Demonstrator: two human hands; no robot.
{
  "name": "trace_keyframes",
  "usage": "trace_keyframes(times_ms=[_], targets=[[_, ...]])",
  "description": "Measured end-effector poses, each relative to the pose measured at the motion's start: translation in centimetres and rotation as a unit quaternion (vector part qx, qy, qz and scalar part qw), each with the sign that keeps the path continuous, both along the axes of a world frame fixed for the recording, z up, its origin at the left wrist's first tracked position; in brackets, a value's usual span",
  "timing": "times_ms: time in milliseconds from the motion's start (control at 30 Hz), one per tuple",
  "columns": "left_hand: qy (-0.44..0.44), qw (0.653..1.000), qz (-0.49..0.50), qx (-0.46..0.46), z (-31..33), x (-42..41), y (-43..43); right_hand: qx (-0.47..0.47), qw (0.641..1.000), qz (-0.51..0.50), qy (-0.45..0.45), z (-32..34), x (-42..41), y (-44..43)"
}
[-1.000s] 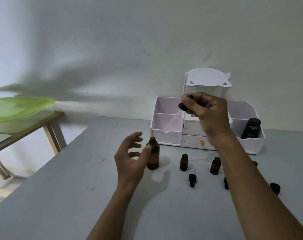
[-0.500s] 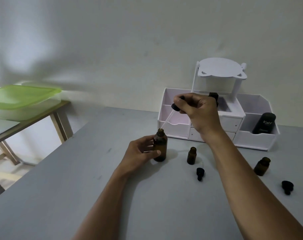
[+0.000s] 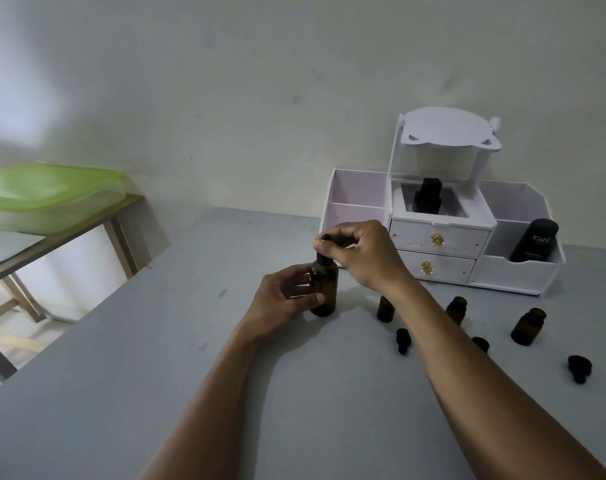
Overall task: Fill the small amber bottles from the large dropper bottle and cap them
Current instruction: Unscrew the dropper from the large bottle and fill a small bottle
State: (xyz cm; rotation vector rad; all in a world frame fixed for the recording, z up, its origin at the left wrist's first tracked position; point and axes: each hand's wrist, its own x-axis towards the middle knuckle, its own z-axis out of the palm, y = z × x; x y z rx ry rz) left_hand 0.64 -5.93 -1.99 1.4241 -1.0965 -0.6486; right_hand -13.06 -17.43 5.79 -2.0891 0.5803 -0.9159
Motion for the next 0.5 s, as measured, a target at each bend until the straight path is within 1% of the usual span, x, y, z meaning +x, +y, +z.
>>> trace_keyframes(times_ms=[333,500], targets=[[-0.006,1.000,-0.004,-0.001,-0.04,0.04,-0.09,-0.026,0.999,-0.026,-0.020,-0.18,0.60,0.17],[0.011,1.000,-0.005,-0.005,0.08,-0.11,0.02,-0.026,0.999,-0.028,-0.005,0.07,0.36,0.16]])
